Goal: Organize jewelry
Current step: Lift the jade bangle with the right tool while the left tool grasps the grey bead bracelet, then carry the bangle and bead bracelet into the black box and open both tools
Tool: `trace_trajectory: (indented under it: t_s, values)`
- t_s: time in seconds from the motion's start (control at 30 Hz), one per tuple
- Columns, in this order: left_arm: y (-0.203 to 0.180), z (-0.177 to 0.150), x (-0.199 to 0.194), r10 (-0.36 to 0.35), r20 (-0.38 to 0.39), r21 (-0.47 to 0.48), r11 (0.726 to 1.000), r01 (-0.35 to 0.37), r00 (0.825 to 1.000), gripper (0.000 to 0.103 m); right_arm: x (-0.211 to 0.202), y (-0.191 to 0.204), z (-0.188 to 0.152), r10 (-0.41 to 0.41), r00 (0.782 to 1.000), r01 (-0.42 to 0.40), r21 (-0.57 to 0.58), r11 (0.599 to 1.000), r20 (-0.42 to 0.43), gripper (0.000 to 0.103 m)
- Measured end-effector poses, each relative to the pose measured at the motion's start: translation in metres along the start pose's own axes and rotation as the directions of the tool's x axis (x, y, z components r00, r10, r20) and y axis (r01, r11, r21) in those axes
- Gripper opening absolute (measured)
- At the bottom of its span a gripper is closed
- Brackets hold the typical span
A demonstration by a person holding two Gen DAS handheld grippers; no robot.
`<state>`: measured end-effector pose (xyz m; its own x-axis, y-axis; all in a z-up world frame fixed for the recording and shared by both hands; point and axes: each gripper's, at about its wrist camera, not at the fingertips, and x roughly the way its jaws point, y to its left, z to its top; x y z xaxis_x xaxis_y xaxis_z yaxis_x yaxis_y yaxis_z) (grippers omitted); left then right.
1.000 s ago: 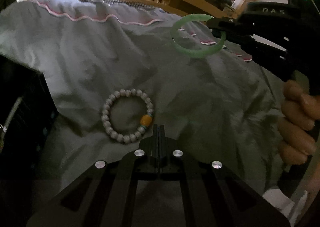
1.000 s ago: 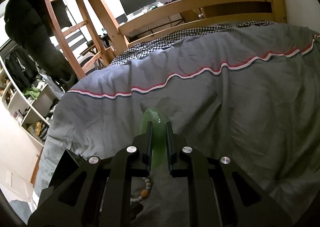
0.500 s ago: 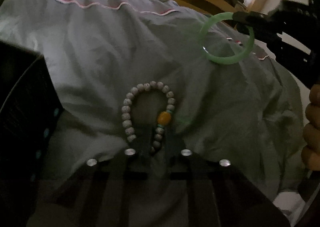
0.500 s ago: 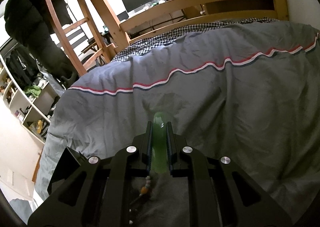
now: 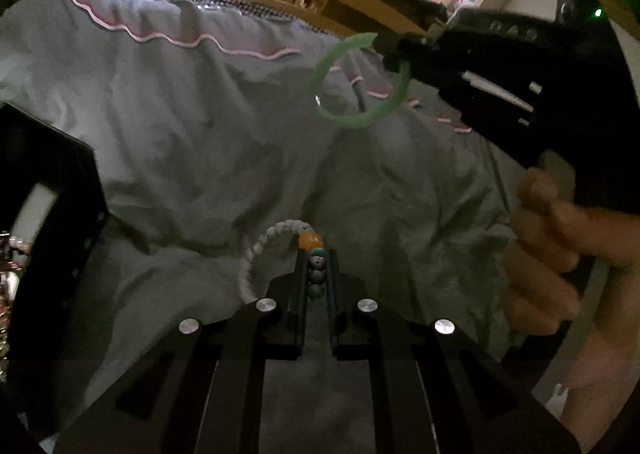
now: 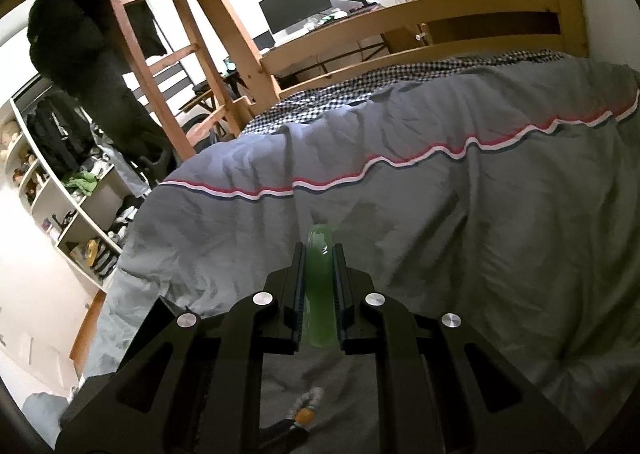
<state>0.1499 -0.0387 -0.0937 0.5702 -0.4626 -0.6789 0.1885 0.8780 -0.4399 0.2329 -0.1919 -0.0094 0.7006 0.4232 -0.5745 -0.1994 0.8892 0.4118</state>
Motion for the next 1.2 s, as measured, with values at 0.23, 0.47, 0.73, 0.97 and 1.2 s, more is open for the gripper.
trace_trajectory:
  t_s: [0.23,0.47,0.73,0.97,1.2]
  values:
    - [0.0,0.006,-0.028,0.045,0.057,-0.018,0.999,-0.044,0.997,0.008,0.0,0.018,0.0,-0.007,1.0,0.006,-0.061,0.998,-0.009,0.013]
    - [0.006,0.012,-0.066,0.105,0.098,-0.047,0.994,-0.101,0.99,0.008,-0.007,0.038,-0.003,0.017,1.0,-0.019,-0.105,0.994,-0.019,0.013]
    - [0.022,0.027,-0.114,0.164,0.163,-0.103,0.984,-0.148,0.973,0.008,-0.009,0.069,-0.014,0.059,0.997,-0.067,-0.165,0.984,-0.051,0.013]
    - [0.028,0.032,-0.143,0.204,0.203,-0.12,0.976,-0.183,0.958,0.008,-0.017,0.087,-0.013,0.097,0.994,-0.103,-0.184,0.977,-0.041,0.013]
    - [0.042,0.034,-0.164,0.238,0.222,-0.148,0.967,-0.209,0.946,0.008,-0.021,0.105,-0.018,0.136,0.989,-0.144,-0.215,0.966,-0.05,0.013]
